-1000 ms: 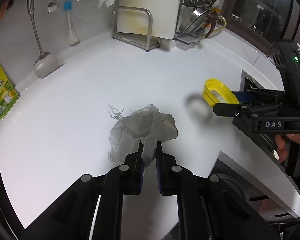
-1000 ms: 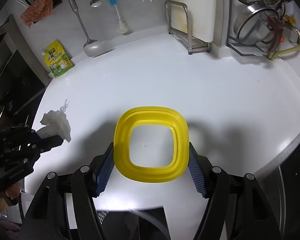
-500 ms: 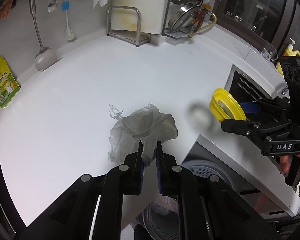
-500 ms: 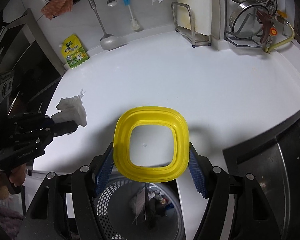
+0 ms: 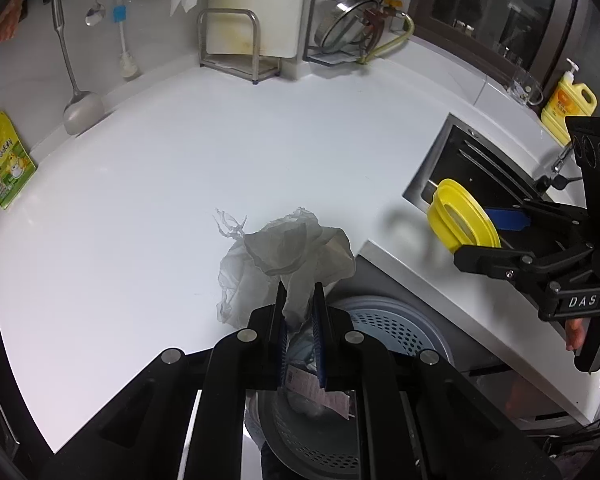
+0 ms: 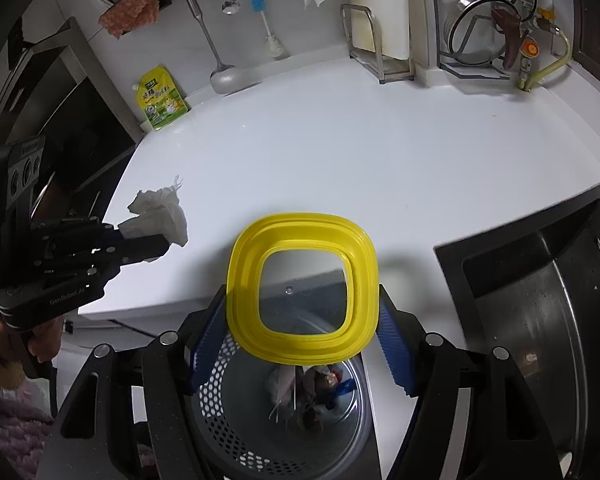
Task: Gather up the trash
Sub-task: 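Carry the tissue and yellow container over the basket with both grippers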
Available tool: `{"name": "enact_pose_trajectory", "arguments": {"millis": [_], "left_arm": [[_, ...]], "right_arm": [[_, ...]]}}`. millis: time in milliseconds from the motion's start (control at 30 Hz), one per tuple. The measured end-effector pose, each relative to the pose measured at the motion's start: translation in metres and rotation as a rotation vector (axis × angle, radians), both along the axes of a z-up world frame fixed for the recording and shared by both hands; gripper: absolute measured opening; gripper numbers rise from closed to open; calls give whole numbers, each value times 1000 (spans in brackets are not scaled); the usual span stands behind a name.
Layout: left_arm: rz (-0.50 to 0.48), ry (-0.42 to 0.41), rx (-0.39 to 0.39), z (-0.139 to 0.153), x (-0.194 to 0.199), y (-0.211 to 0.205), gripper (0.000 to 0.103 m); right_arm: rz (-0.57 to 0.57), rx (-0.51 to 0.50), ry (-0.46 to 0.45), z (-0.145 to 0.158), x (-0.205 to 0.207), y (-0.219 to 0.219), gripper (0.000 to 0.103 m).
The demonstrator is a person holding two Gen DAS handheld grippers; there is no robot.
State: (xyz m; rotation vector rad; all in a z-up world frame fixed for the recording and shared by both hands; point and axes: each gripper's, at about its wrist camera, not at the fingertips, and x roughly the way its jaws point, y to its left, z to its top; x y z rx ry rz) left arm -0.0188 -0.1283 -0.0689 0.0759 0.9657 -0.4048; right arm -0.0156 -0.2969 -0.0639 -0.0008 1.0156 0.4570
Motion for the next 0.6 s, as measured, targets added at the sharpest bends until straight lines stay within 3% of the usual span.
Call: {"name": "enact_pose_trajectory", "arguments": {"millis": [600], "left_arm": [[-49,31,26,-15,-39,-32,12]], "right_arm": [[12,-5,46,-19,-57,-15,67]]}}
